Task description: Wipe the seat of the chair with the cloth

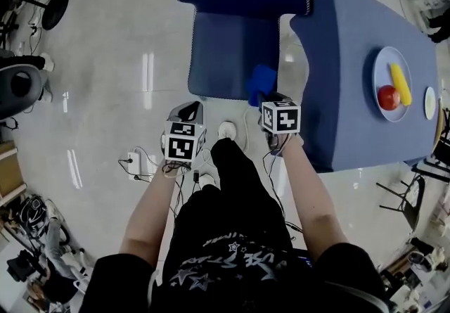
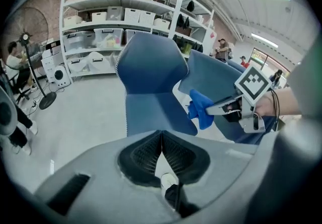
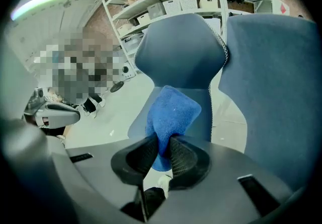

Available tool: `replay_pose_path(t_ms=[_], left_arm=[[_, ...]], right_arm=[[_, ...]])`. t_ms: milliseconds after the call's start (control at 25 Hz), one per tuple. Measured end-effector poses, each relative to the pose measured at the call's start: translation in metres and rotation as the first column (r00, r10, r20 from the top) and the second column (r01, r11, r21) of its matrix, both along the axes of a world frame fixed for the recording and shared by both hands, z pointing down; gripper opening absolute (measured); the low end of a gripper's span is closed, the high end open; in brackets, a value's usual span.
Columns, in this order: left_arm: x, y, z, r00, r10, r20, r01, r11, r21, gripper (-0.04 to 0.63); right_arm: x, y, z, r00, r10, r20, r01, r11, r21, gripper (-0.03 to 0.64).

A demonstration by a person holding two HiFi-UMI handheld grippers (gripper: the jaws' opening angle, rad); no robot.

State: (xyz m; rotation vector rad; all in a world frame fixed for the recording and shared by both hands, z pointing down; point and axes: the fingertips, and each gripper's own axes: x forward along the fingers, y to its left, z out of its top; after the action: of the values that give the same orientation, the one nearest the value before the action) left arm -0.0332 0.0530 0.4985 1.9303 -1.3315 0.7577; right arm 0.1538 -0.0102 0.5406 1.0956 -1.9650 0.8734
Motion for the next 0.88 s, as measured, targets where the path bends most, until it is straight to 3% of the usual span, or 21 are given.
replay_pose_path(t_ms=[240, 600, 880], left_arm=[[-0.003, 0.015, -0.047, 1.0, 0.012, -0.005, -0.012, 0.996, 0.085, 0.02], [0.008, 0.072, -0.11, 0.999, 0.035, -0.036, -0.028, 0.983, 0.182, 0.02], [-0.012, 0.124, -0.155, 0.999, 0.012, -0.039, -0.001, 0.963, 0.269, 0.02]], right_arm=[[-0.004, 0.015, -0.052, 0.999, 0.027, 0.018, -0.028, 0.997, 0.069, 0.055], [-0.017, 0.052, -0.134, 0.999, -0.007, 0.052, -0.003, 0.982, 0.187, 0.055], [-0.03, 0.105, -0.177, 0.997, -0.034, 0.066, 0.016, 0.967, 0.256, 0.055]])
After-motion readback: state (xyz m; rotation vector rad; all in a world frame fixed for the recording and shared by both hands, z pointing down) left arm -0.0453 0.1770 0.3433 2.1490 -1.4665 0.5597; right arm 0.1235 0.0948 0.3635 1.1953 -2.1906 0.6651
